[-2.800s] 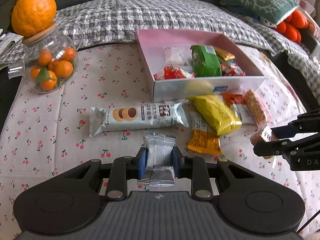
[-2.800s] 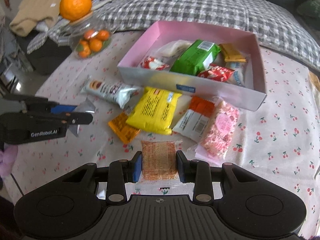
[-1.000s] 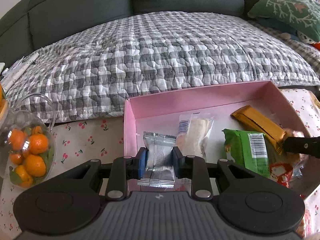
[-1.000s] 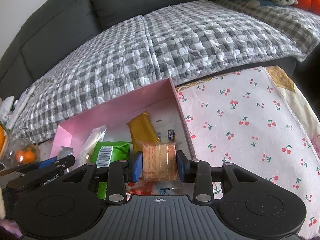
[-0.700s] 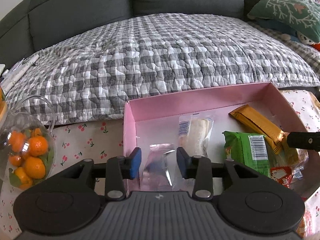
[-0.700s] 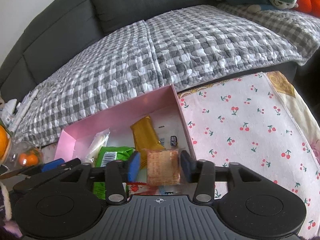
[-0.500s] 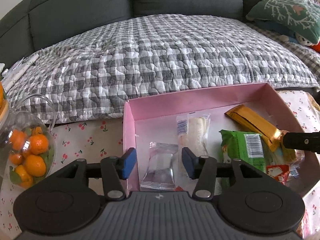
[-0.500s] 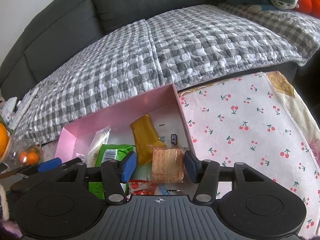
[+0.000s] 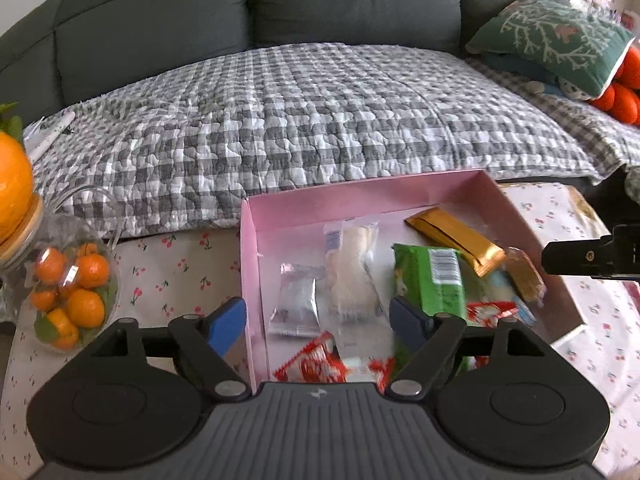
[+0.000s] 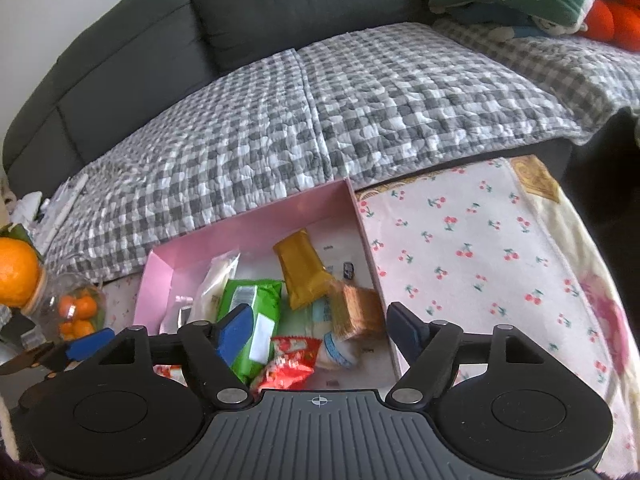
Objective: Organize snacks
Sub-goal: 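Open left gripper to drop the silver pack while right gripper releases the biscuit pack, then move left gripper to the yellow snack pack while right gripper reaches the pink candy bag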
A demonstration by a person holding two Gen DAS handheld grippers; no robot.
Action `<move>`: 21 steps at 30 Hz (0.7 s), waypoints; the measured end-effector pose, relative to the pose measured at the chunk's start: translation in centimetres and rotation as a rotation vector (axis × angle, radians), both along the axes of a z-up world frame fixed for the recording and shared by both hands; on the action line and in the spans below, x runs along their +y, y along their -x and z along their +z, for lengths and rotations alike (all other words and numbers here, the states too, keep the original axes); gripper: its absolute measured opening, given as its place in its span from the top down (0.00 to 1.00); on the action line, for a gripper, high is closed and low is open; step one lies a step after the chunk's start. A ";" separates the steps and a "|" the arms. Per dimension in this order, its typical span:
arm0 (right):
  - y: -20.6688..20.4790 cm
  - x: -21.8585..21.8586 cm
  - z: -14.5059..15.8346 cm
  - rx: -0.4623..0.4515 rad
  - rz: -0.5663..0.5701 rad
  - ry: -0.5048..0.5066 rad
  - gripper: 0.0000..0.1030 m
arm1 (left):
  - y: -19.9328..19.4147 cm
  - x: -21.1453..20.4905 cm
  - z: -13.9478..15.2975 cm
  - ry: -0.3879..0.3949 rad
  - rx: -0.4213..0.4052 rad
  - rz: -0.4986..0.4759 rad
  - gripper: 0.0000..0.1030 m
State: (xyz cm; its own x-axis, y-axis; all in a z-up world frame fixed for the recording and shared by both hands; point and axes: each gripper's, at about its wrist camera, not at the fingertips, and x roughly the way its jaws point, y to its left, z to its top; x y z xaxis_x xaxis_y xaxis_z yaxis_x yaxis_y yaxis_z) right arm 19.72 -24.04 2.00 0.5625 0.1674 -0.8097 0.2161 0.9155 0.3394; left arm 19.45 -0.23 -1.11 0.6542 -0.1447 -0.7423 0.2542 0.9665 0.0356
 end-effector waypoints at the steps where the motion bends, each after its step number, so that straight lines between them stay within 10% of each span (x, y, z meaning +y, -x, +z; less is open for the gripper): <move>1: 0.4 0.0 0.3 0.004 0.002 0.005 0.27 | 0.4 0.1 0.2 0.002 0.001 -0.001 0.24; 21: 7.3 3.2 2.4 0.088 0.118 0.090 0.20 | 6.9 3.6 1.2 0.026 0.075 0.084 0.03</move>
